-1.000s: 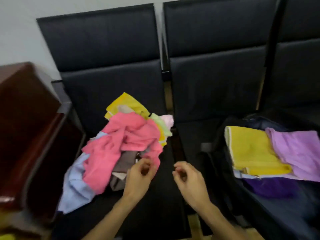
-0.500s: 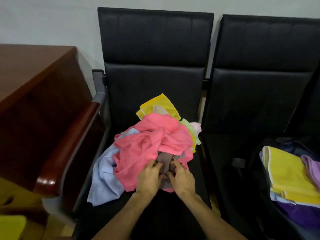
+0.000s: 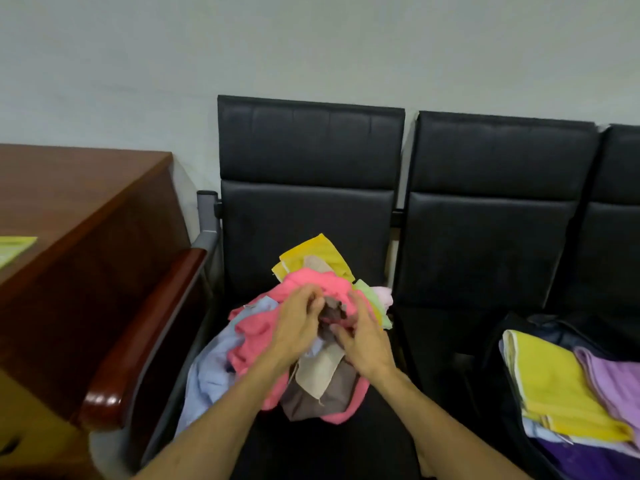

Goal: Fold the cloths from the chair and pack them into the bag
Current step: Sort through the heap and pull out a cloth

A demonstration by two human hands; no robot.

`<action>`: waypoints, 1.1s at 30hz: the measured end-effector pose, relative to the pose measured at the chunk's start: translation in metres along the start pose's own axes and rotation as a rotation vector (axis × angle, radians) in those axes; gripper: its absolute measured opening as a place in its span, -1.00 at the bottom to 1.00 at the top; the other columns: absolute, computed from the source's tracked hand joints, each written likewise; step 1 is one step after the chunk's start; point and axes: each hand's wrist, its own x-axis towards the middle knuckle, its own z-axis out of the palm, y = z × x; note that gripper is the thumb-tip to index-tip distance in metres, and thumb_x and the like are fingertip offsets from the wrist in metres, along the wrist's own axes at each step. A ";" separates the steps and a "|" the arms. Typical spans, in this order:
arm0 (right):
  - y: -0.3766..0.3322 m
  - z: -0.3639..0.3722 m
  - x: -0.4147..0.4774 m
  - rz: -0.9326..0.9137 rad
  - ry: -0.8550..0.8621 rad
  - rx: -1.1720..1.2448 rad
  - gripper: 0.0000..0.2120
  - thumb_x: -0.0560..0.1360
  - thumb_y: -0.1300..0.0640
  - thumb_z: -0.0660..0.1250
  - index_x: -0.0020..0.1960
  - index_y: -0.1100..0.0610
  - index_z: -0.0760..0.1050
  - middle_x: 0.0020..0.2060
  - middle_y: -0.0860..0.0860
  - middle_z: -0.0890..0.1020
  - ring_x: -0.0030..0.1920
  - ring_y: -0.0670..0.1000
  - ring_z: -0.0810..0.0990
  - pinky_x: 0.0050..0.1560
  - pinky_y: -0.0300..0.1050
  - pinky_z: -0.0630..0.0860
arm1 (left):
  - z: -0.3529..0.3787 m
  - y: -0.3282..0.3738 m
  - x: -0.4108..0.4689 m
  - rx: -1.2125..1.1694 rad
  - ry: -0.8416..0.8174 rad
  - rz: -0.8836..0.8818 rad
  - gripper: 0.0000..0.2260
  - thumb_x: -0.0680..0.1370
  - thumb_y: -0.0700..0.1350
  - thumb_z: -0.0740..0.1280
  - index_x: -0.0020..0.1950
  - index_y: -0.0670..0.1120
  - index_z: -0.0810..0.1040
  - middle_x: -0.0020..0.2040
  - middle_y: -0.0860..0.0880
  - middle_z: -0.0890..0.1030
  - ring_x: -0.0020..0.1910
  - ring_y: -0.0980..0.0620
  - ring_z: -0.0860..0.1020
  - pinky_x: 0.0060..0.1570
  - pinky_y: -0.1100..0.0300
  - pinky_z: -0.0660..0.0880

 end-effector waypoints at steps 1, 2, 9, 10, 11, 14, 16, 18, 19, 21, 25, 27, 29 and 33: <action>-0.013 -0.014 0.004 -0.048 0.015 -0.006 -0.43 0.55 0.04 0.36 0.50 -0.11 0.23 0.13 -0.12 0.55 0.13 -0.03 0.56 0.12 -0.06 0.52 | -0.015 0.018 0.013 -0.023 0.014 0.030 -0.85 0.60 -0.11 0.23 -0.16 0.03 0.49 -0.21 0.04 0.56 -0.20 0.04 0.52 -0.09 0.01 0.50; -0.023 -0.025 0.010 -0.083 0.029 -0.033 -0.48 0.56 0.04 0.36 0.46 -0.11 0.28 0.07 -0.08 0.59 0.09 0.00 0.57 0.08 -0.06 0.50 | -0.029 0.035 0.024 -0.033 0.030 0.046 -0.87 0.60 -0.15 0.26 -0.15 -0.02 0.51 -0.23 0.06 0.56 -0.24 0.11 0.50 -0.11 0.09 0.49; -0.109 -0.112 0.018 -0.266 0.262 -0.103 -0.87 0.57 0.00 0.36 0.00 0.06 0.56 -0.17 -0.02 0.51 -0.04 0.03 0.47 -0.09 -0.13 0.30 | -0.107 0.161 0.056 -0.142 0.028 0.175 -0.88 0.62 -0.16 0.28 -0.11 -0.01 0.51 -0.26 0.08 0.56 -0.25 0.18 0.50 -0.16 0.23 0.39; -0.119 -0.125 0.014 -0.301 0.297 -0.111 -0.87 0.57 0.00 0.35 -0.04 0.06 0.54 -0.13 -0.02 0.48 0.01 0.02 0.43 -0.05 -0.13 0.30 | -0.115 0.177 0.052 -0.168 0.023 0.192 -0.88 0.63 -0.17 0.27 -0.10 -0.03 0.51 -0.28 0.08 0.54 -0.29 0.21 0.48 -0.22 0.28 0.37; -0.128 -0.136 0.008 -0.330 0.324 -0.101 -0.88 0.58 0.01 0.34 -0.05 0.06 0.53 -0.09 -0.03 0.47 0.06 -0.01 0.38 0.00 -0.14 0.30 | -0.122 0.190 0.046 -0.194 0.017 0.199 -0.88 0.65 -0.16 0.26 -0.07 -0.04 0.51 -0.27 0.06 0.54 -0.30 0.22 0.47 -0.25 0.32 0.37; -0.154 -0.170 -0.015 -0.408 0.372 -0.040 -0.89 0.59 0.05 0.31 -0.03 0.09 0.52 -0.03 -0.07 0.48 0.09 -0.08 0.37 0.05 -0.22 0.33 | -0.138 0.224 0.029 -0.279 0.009 0.171 -0.88 0.67 -0.11 0.23 0.01 -0.08 0.53 -0.14 -0.03 0.59 -0.18 0.13 0.55 -0.20 0.29 0.44; -0.168 -0.188 -0.034 -0.388 0.334 0.071 -0.87 0.60 0.08 0.28 -0.08 0.11 0.51 -0.12 -0.05 0.53 -0.05 -0.05 0.47 -0.07 -0.21 0.38 | -0.144 0.240 0.015 -0.346 -0.013 0.137 -0.86 0.67 -0.11 0.22 -0.03 -0.08 0.53 -0.15 -0.05 0.58 -0.19 0.08 0.55 -0.22 0.23 0.46; -0.180 -0.204 -0.058 -0.343 0.285 0.187 -0.80 0.61 0.08 0.26 -0.17 0.13 0.46 -0.26 -0.01 0.53 -0.24 -0.04 0.49 -0.20 -0.13 0.39 | -0.146 0.254 -0.006 -0.392 -0.034 0.115 -0.83 0.67 -0.11 0.19 -0.04 -0.09 0.52 -0.17 -0.07 0.56 -0.20 0.05 0.53 -0.24 0.21 0.47; -0.184 -0.210 -0.070 -0.320 0.263 0.210 -0.78 0.61 0.07 0.26 -0.18 0.14 0.45 -0.30 0.01 0.52 -0.28 -0.04 0.48 -0.23 -0.11 0.38 | -0.146 0.259 -0.016 -0.405 -0.043 0.106 -0.83 0.68 -0.10 0.19 -0.04 -0.10 0.52 -0.17 -0.07 0.55 -0.18 0.03 0.51 -0.22 0.20 0.45; -0.185 -0.220 -0.087 -0.299 0.220 0.187 -0.75 0.60 0.01 0.27 -0.14 0.17 0.46 -0.28 0.12 0.56 -0.28 0.04 0.51 -0.22 -0.06 0.42 | -0.144 0.262 -0.031 -0.420 -0.049 0.084 -0.81 0.68 -0.07 0.18 -0.04 -0.09 0.52 -0.15 -0.06 0.54 -0.15 0.02 0.49 -0.20 0.19 0.42; -0.183 -0.238 -0.126 -0.248 0.074 0.198 -0.71 0.60 -0.07 0.29 -0.02 0.19 0.50 -0.17 0.16 0.69 -0.23 0.09 0.66 -0.17 -0.04 0.56 | -0.139 0.260 -0.066 -0.445 -0.054 0.042 -0.79 0.68 -0.03 0.17 -0.01 -0.10 0.52 -0.11 -0.06 0.55 -0.12 0.01 0.52 -0.16 0.16 0.44; -0.182 -0.244 -0.140 -0.230 0.041 0.258 -0.71 0.61 -0.04 0.29 0.01 0.21 0.50 -0.21 0.11 0.70 -0.27 0.01 0.66 -0.23 -0.14 0.56 | -0.132 0.257 -0.083 -0.439 -0.048 0.034 -0.78 0.69 -0.02 0.17 0.06 -0.12 0.53 -0.08 -0.05 0.57 -0.13 0.05 0.53 -0.11 0.16 0.47; -0.181 -0.248 -0.150 -0.233 0.068 0.280 -0.76 0.61 -0.02 0.29 -0.01 0.18 0.50 -0.23 0.06 0.69 -0.29 -0.07 0.65 -0.26 -0.21 0.55 | -0.124 0.257 -0.098 -0.445 -0.041 0.055 -0.76 0.69 0.00 0.17 0.11 -0.12 0.54 -0.07 -0.02 0.59 -0.14 0.10 0.54 -0.12 0.22 0.48; -0.179 -0.248 -0.166 -0.250 0.080 0.271 -0.78 0.61 -0.02 0.29 0.01 0.14 0.51 -0.22 0.01 0.68 -0.28 -0.11 0.67 -0.25 -0.25 0.54 | -0.112 0.262 -0.120 -0.505 -0.103 0.165 -0.65 0.55 0.16 0.29 0.24 0.00 0.56 0.09 0.01 0.63 0.03 0.13 0.61 -0.02 0.26 0.54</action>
